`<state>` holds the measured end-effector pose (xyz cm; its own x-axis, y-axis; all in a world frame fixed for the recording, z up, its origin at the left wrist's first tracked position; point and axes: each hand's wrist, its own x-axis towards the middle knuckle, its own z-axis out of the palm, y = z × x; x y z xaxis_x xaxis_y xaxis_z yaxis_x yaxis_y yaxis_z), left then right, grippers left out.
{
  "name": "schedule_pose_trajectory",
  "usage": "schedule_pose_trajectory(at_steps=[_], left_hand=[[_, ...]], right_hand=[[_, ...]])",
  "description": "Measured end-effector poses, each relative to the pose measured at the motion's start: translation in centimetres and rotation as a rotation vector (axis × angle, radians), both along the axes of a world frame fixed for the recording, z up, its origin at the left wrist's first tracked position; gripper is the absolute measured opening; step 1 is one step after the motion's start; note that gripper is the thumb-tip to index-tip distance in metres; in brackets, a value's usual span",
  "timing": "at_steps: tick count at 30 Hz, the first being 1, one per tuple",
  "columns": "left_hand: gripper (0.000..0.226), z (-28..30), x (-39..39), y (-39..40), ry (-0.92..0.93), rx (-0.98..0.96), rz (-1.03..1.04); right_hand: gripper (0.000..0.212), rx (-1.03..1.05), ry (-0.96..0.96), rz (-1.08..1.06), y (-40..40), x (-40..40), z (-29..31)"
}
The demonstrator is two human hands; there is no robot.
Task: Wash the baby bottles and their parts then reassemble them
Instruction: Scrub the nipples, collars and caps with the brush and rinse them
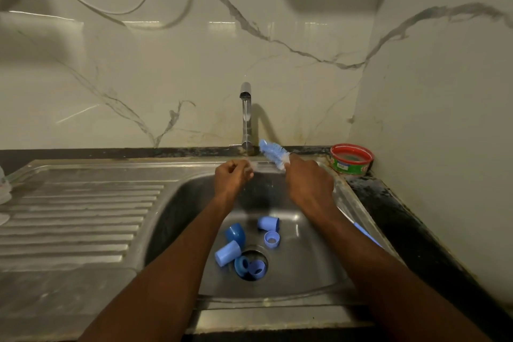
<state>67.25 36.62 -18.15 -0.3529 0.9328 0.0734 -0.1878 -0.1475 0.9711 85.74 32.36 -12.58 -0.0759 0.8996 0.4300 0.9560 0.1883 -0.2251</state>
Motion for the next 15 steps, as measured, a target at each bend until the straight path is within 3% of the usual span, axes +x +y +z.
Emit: schedule_pose_trajectory(at_steps=[4,8,12,15], left_hand=[[0.017,-0.2,-0.4,-0.5,0.227,0.061,-0.054],[0.025,-0.3,-0.7,-0.8,0.666,0.139,0.140],[0.052,-0.5,-1.2,-0.8,0.698,0.126,0.224],[0.038,-0.3,-1.2,-0.8,0.684,0.154,0.217]], right_hand=[[0.024,-0.009,-0.032,0.036,-0.4,0.6,-0.5],[0.025,-0.002,-0.060,0.055,-0.7,0.9,-0.4],[0.023,0.008,-0.045,0.053,-0.5,0.9,-0.4],[0.024,-0.014,-0.055,0.045,-0.3,1.0,-0.5]])
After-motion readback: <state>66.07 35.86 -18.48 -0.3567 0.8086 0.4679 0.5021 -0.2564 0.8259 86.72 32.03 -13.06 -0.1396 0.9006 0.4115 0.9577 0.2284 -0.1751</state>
